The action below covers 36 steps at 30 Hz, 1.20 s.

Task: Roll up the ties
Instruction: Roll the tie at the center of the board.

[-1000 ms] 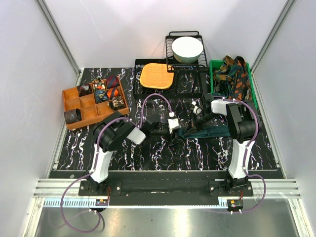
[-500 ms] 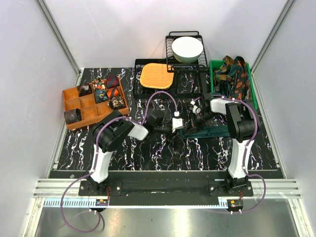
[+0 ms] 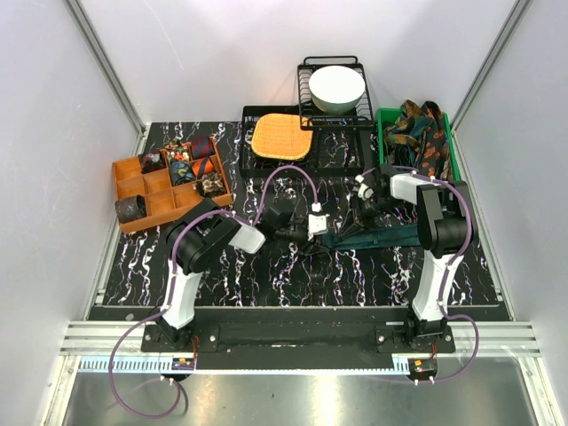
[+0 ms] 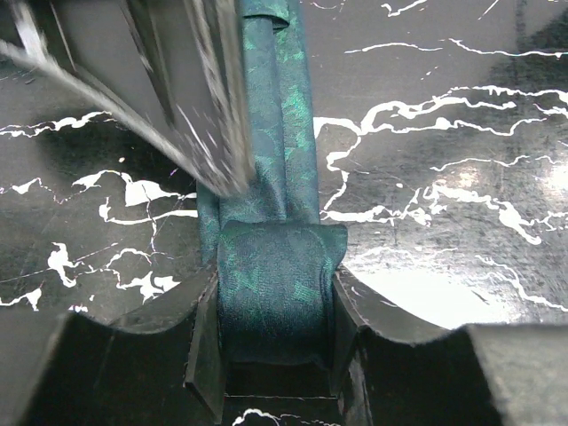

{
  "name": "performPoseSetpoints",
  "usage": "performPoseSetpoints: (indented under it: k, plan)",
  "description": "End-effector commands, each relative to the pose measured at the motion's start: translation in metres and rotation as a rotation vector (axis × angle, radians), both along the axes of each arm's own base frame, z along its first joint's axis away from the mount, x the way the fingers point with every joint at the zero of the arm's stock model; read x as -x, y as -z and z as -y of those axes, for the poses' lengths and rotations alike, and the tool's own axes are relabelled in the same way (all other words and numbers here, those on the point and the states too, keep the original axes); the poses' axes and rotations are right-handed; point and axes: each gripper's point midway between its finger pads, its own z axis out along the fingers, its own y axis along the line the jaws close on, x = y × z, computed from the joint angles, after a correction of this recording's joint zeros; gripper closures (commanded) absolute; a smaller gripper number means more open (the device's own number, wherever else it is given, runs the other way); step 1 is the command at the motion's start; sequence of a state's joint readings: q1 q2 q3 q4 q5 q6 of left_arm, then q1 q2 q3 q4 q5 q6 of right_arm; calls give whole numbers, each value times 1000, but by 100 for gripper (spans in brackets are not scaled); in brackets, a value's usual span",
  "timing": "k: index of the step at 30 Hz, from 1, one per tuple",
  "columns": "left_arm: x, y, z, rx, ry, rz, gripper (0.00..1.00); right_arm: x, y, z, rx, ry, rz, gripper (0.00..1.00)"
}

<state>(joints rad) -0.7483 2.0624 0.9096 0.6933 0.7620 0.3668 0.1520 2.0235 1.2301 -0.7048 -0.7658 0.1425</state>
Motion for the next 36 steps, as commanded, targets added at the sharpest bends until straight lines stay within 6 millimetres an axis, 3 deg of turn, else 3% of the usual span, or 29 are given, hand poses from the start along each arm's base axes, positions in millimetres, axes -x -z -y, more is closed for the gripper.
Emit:
performPoseSetpoints:
  k: [1, 5, 9, 15, 18, 24, 29, 33, 36]
  plan:
    - [25, 54, -32, -153, -12, -142, 83, -6, -1, 13, 54, 2, 45, 82]
    - [18, 49, -34, -144, -55, -160, 83, 0, 20, 20, 113, -3, 2, 85]
    - [9, 32, -30, -107, -114, -179, 77, 3, 38, 29, 176, -10, -28, 88]
    - [-8, -10, -22, 5, -220, -189, 76, 0, 47, 36, 231, -6, -36, 90]
    - [-11, -18, -21, 21, -249, -197, 74, -2, 47, 36, 234, -3, -33, 90]
    - [-7, 1, -31, -43, -250, -184, 71, -1, 46, 37, 237, -4, -36, 91]
    - [1, 30, -43, -222, -207, -65, 71, -2, 38, 34, 210, -14, -13, 90]
    - [15, 52, -54, -359, -168, -60, 68, -9, 2, 19, 94, -23, 61, 82]
    - [18, 58, -56, -395, -155, -47, 67, -10, -26, 8, -1, -27, 98, 68]
